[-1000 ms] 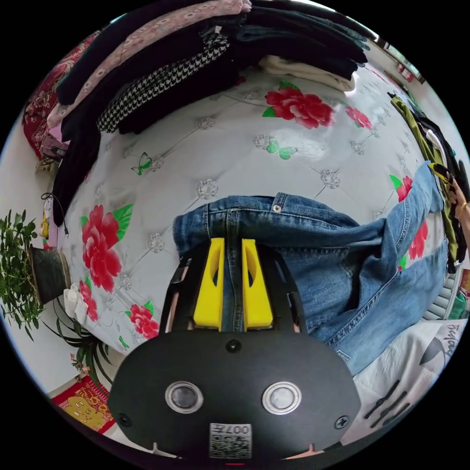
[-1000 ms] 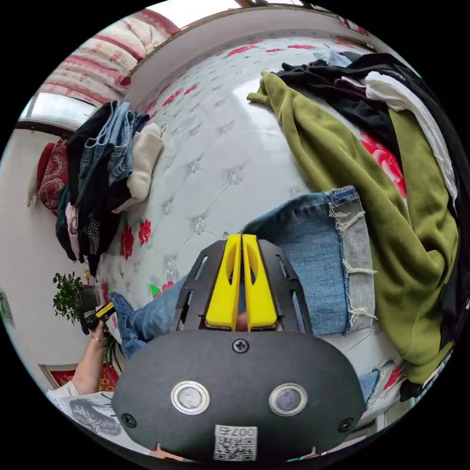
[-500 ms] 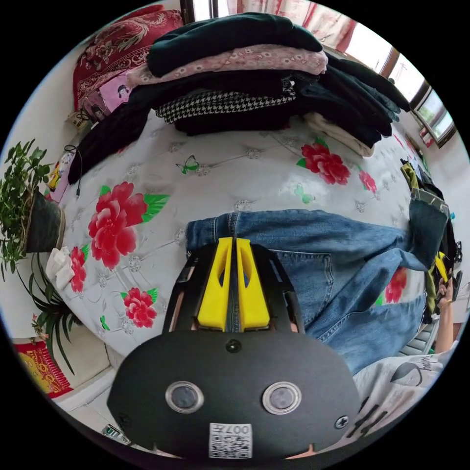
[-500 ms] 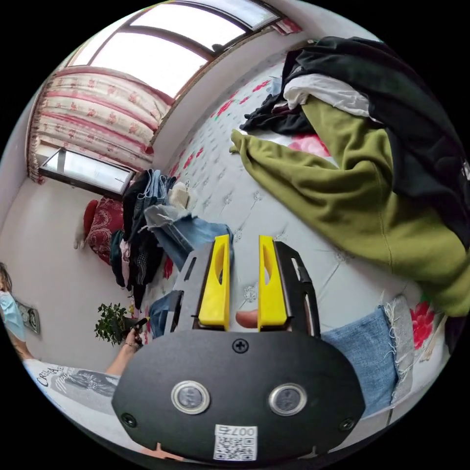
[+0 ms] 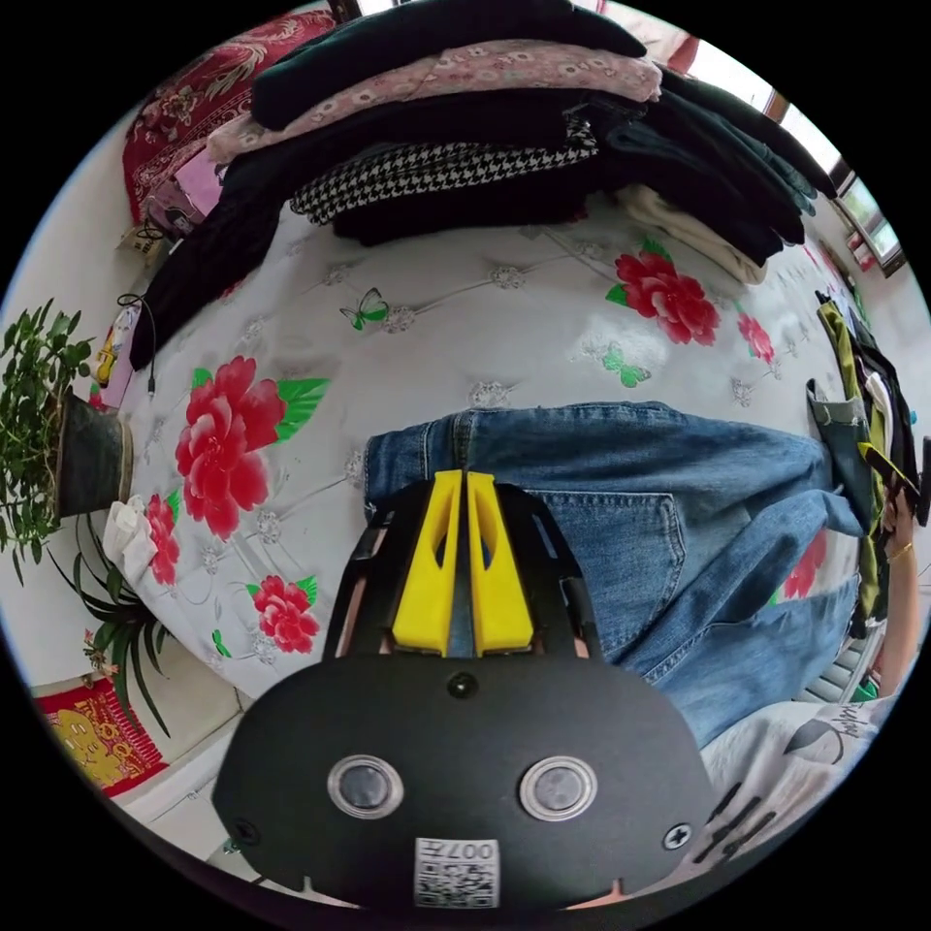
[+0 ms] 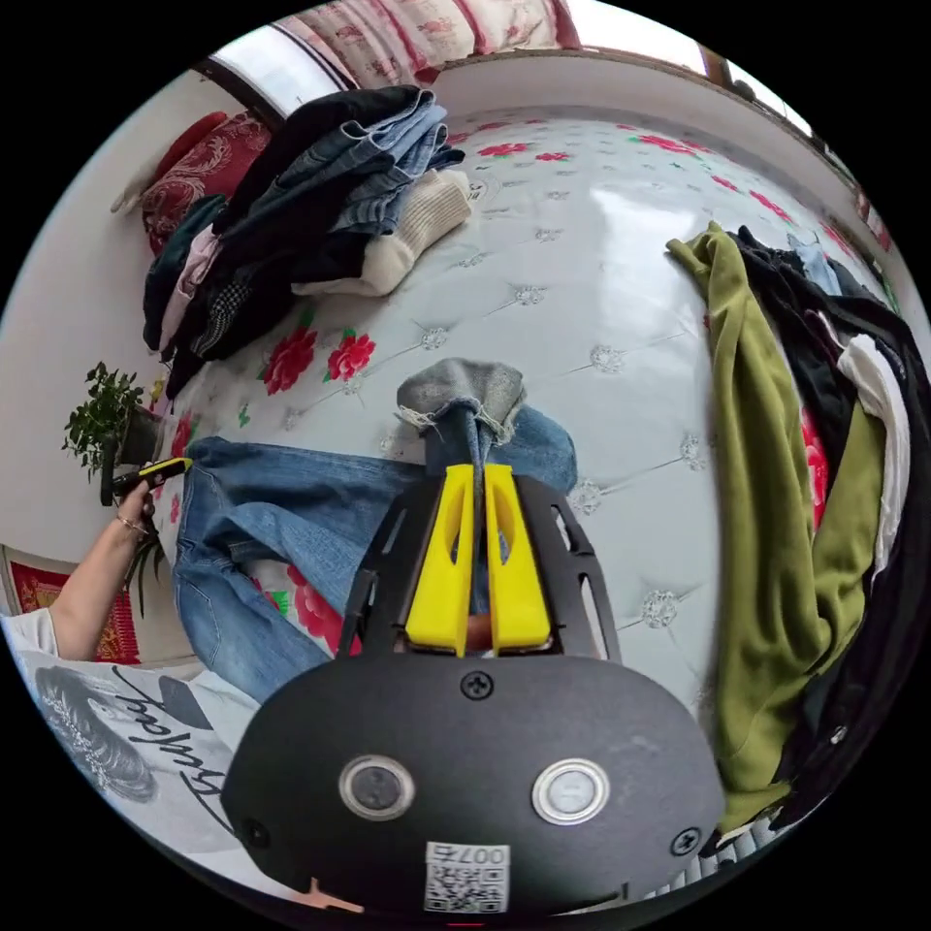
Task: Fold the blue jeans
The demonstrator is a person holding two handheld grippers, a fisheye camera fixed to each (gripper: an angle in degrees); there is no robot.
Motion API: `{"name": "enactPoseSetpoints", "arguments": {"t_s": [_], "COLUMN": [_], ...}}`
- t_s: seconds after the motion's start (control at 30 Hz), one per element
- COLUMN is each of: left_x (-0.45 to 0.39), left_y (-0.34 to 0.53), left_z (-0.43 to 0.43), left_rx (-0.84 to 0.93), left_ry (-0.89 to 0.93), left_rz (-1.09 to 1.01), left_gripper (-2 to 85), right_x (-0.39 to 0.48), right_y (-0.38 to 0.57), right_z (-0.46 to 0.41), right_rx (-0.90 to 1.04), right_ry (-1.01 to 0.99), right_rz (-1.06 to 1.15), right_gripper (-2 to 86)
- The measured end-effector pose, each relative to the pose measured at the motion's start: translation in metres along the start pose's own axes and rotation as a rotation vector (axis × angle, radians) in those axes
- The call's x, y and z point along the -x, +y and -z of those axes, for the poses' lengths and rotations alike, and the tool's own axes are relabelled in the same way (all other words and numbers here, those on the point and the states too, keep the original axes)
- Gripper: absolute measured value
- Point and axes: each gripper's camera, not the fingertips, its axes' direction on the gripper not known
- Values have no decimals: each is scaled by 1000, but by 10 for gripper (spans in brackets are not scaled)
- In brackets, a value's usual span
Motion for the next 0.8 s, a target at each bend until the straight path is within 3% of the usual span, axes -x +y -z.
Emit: {"name": "enactPoseSetpoints", "arguments": {"t_s": [0.1, 0.17, 0.27, 0.37, 0.43, 0.67, 0.8], "left_x": [15, 30, 37, 22, 14, -9, -17], "left_y": [10, 17, 20, 18, 28, 133, 234], "left_z": [22, 33, 28, 20, 31, 73, 75], "left_rx": [-74, -120, -146, -120, -142, -186, -148], "left_ry": [-20, -7, 67, 57, 60, 23, -64], "left_rz": [71, 165, 246, 239, 245, 244, 320], "left_gripper": [-9, -8, -4, 13, 44, 57, 51], "right_x": [-4, -28, -72, -118, -123, -57, -31], "right_y": [3, 35, 76, 99, 118, 210, 254], "right_z": [39, 101, 128, 101, 89, 55, 29], "right_rx": [-176, -406, -504, -303, -223, -88, 46], "right_ry": [82, 89, 91, 173, 154, 67, 148], "right_rz": [16, -44, -194, -428, -443, -186, -32], "right_gripper": [16, 15, 29, 47, 49, 53, 53]}}
